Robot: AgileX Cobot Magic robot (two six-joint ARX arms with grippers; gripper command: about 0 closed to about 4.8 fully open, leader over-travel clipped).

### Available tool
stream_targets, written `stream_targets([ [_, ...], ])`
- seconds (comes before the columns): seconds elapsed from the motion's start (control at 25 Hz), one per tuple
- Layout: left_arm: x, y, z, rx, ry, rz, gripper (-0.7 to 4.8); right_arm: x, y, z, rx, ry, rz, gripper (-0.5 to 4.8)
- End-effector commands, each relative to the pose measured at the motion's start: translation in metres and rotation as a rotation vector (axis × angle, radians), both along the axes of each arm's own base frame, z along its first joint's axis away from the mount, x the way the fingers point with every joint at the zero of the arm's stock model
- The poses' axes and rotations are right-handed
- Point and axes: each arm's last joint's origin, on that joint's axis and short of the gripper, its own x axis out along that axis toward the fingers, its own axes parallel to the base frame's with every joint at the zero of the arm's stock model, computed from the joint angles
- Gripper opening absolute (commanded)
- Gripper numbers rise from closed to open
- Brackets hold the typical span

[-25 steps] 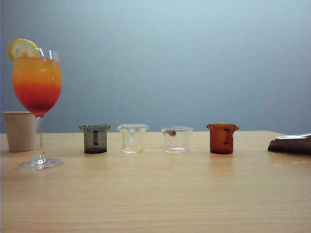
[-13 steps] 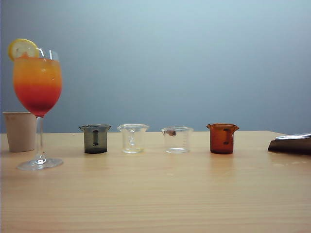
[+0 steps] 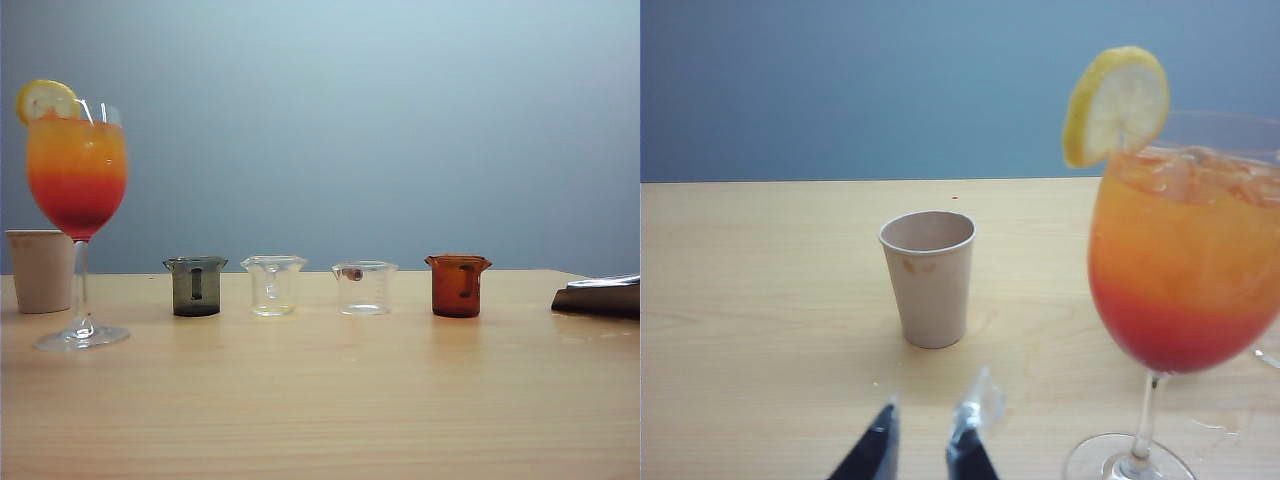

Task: Pick up the lemon slice from the paper cup on the left and carefully insert it into the rim of the goblet.

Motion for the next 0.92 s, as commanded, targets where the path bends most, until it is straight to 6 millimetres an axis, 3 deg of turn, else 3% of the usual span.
stream_targets([
  [0.04,0.0,0.0,0.002,-0.003,-0.015,0.002,0.7,-0.007,-0.008,-0.03,-0.01,0.079,-0.007,-0.05],
  [0.52,0.0,0.0,0.002,-0.003,-0.014,0.003,0.7,-0.009,-0.018,-0.073,0.077,0.064,-0.096,-0.05],
  [0.92,0.0,0.0,0.002,-0.003,-0.015,0.003,0.7,-0.008,-0.018,-0.076,0.078,0.075,-0.098,-0.05],
])
